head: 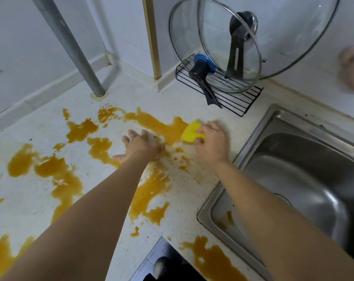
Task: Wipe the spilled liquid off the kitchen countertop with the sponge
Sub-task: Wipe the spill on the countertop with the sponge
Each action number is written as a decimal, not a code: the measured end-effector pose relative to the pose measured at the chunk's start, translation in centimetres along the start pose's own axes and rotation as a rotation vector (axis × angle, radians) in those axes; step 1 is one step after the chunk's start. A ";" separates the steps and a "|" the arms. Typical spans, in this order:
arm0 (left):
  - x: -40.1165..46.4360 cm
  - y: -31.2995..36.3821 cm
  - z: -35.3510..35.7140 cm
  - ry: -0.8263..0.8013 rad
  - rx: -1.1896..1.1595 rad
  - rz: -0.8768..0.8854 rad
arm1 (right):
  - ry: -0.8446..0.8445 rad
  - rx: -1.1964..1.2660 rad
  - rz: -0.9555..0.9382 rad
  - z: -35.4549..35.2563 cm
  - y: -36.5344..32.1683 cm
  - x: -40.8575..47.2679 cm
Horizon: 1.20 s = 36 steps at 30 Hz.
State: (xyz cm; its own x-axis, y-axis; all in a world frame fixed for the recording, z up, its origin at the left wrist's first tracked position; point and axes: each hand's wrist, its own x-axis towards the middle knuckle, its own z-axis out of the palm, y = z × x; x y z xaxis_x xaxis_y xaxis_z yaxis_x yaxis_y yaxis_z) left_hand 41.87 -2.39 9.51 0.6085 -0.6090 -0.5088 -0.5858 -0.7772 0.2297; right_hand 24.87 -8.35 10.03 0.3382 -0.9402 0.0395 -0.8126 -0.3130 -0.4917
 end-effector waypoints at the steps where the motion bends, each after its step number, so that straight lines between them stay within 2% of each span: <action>1: 0.0 0.0 -0.1 0.000 -0.002 -0.005 | 0.018 -0.050 0.046 -0.3 0.6 0.8; 3: 0.2 0.0 0.0 -0.002 -0.012 -0.009 | -0.020 -0.114 0.094 -0.2 1.2 1.7; 6: 0.9 -0.2 0.2 0.011 -0.049 -0.017 | -0.112 -0.030 -0.031 1.3 -0.3 0.5; 8: 1.1 -0.3 0.4 0.022 -0.052 -0.012 | -0.085 0.032 -0.090 1.6 -0.7 -0.7; 12: 0.9 -0.3 0.3 0.019 -0.022 -0.003 | 0.083 -0.095 0.082 -0.2 0.7 1.1; 15: 0.6 -0.1 0.1 0.012 -0.037 -0.014 | -0.027 -0.157 0.171 -0.4 1.6 2.4; 19: -0.1 0.2 -0.4 0.011 -0.098 -0.047 | -0.139 -0.051 -0.075 1.2 -0.1 1.4; 21: -0.6 0.5 -0.5 0.015 -0.109 -0.053 | -0.110 -0.027 -0.145 1.4 -0.7 0.2; 23: -0.9 0.6 -0.6 0.020 -0.081 -0.049 | 0.000 -0.080 -0.075 1.0 -0.2 0.4; 25: -0.9 0.5 -0.6 0.016 -0.059 -0.036 | 0.051 -0.154 0.079 0.0 1.0 1.6; 27: -0.7 0.3 -0.5 0.007 -0.086 -0.034 | -0.016 -0.163 0.215 -0.9 2.0 3.3; 28: -0.4 0.3 -0.4 0.009 -0.110 -0.043 | -0.067 -0.153 0.215 -0.9 2.1 4.0; 32: 0.0 0.1 -0.3 0.020 -0.158 -0.050 | -0.212 -0.009 -0.096 1.2 -0.6 3.2; 34: -0.2 0.2 -0.3 0.023 -0.139 -0.043 | -0.166 0.045 -0.165 2.2 -1.6 1.5; 36: -0.6 0.3 -0.4 0.024 -0.128 -0.047 | -0.044 0.046 -0.147 2.4 -1.6 1.0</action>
State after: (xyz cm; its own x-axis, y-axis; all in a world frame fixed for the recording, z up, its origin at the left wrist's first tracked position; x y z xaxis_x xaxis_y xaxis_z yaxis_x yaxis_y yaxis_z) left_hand 41.53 -2.37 10.16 0.6471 -0.5737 -0.5021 -0.4841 -0.8180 0.3106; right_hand 27.63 -8.42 8.77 0.4731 -0.8777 0.0759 -0.7305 -0.4390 -0.5231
